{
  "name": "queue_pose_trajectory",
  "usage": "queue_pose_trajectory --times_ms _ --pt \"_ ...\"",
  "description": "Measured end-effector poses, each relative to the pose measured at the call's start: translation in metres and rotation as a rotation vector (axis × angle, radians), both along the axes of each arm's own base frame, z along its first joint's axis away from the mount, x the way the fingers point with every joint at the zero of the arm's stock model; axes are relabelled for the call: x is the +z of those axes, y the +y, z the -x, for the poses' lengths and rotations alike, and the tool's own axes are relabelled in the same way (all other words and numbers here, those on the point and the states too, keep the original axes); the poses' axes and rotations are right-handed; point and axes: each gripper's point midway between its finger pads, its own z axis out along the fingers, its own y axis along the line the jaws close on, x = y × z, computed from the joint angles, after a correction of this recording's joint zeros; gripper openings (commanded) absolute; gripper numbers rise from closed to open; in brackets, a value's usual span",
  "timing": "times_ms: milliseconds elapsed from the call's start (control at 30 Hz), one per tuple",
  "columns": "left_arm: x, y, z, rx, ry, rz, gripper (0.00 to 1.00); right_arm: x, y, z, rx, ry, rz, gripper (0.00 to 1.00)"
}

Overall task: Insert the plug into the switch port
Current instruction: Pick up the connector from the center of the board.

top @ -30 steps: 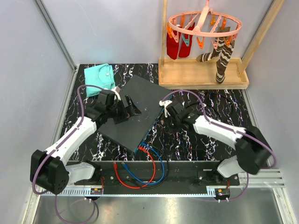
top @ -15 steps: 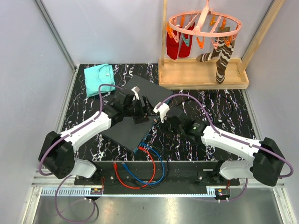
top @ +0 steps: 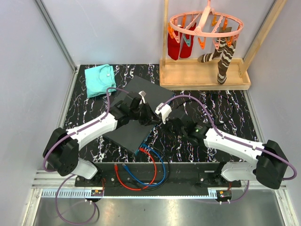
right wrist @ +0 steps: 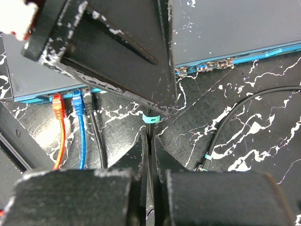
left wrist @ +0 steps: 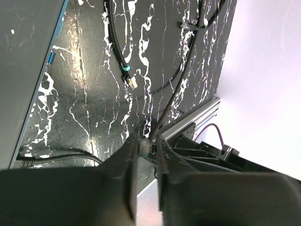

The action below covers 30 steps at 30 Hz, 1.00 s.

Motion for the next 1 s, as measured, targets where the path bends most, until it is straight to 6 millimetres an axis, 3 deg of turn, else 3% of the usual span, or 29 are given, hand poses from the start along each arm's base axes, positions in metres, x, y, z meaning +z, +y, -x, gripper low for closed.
queue_pose_trajectory --times_ms 133,300,500,667,1000 --pt "0.001 -0.001 0.000 -0.002 -0.007 0.003 0.00 -0.001 0.001 0.000 -0.010 0.001 -0.016 0.12" --pt "0.003 -0.002 -0.001 -0.003 -0.030 0.022 0.00 0.002 -0.001 0.001 -0.026 0.039 -0.098 0.35" --pt "0.012 -0.001 0.001 0.013 -0.091 0.100 0.00 0.013 -0.009 -0.004 -0.052 0.098 -0.300 0.37" --pt "0.012 -0.001 0.002 0.019 -0.116 0.132 0.00 0.025 -0.002 -0.006 -0.016 0.142 -0.440 0.36" --pt "0.026 -0.003 -0.001 0.023 -0.161 0.177 0.00 0.043 0.004 -0.011 0.034 0.139 -0.536 0.32"
